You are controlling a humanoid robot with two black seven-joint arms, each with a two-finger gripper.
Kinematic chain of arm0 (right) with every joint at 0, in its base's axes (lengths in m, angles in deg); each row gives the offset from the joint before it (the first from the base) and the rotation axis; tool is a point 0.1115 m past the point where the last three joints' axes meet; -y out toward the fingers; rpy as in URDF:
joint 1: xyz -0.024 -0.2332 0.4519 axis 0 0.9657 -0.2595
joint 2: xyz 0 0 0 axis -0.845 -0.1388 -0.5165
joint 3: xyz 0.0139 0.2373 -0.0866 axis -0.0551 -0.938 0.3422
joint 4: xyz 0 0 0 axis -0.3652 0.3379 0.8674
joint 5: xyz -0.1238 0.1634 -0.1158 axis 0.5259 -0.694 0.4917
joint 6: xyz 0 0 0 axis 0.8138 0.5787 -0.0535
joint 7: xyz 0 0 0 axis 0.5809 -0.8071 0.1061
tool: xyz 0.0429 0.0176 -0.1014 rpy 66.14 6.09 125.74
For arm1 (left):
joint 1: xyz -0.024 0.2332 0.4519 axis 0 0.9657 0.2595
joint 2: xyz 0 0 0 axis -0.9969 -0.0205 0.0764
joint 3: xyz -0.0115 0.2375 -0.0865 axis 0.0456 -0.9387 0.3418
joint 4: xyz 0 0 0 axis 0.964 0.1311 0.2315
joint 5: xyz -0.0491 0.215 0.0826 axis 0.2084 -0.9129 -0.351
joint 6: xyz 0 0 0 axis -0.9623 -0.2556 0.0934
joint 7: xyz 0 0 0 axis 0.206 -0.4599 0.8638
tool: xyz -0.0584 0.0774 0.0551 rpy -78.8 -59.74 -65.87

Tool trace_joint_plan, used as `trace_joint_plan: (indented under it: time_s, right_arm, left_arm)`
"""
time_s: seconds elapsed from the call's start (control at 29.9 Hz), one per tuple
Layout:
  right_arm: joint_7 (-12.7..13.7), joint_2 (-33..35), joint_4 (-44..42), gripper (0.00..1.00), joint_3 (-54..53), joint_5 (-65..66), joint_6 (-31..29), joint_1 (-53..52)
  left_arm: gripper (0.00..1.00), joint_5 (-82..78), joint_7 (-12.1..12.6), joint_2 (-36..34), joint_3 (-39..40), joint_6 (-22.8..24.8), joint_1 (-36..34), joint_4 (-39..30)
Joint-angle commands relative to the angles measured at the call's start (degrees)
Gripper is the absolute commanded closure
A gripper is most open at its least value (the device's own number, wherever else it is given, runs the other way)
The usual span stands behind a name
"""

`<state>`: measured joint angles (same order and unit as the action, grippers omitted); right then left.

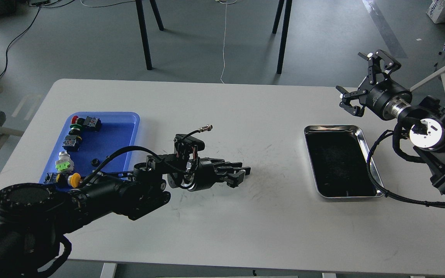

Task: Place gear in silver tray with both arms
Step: 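Lift the black gear and carry it toward the table center, then release the black gear on the table and raise the left gripper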

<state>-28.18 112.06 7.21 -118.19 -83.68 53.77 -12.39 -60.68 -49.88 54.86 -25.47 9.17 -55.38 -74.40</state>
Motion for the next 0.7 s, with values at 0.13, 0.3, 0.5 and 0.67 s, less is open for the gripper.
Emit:
trace_joint_plan:
  time_s: [0.13, 0.3, 0.5, 0.67]
  right_arm:
    - [0.00, 0.07, 0.00, 0.01, 0.00, 0.00, 0.08, 0.07]
    - [0.17, 0.07, -0.35, 0.01, 0.08, 0.00, -0.01, -0.02]
    - [1.31, 0.15, -0.44, 0.01, 1.13, 0.00, -0.09, -0.45]
    - [5.35, 0.86, -0.53, 0.01, 7.54, 0.00, -0.27, -4.58]
  left_arm:
    - [0.53, 0.30, 0.00, 0.00, 0.30, 0.10, 0.31, -1.59]
    - [0.51, 3.88, 0.00, 0.00, 1.79, 0.10, -0.57, -1.59]
    - [0.46, 9.42, 0.00, 0.00, 5.13, 0.19, -4.96, -1.68]
    - [0.41, 14.35, 0.00, -3.67, 7.60, 0.36, -8.39, -1.68]
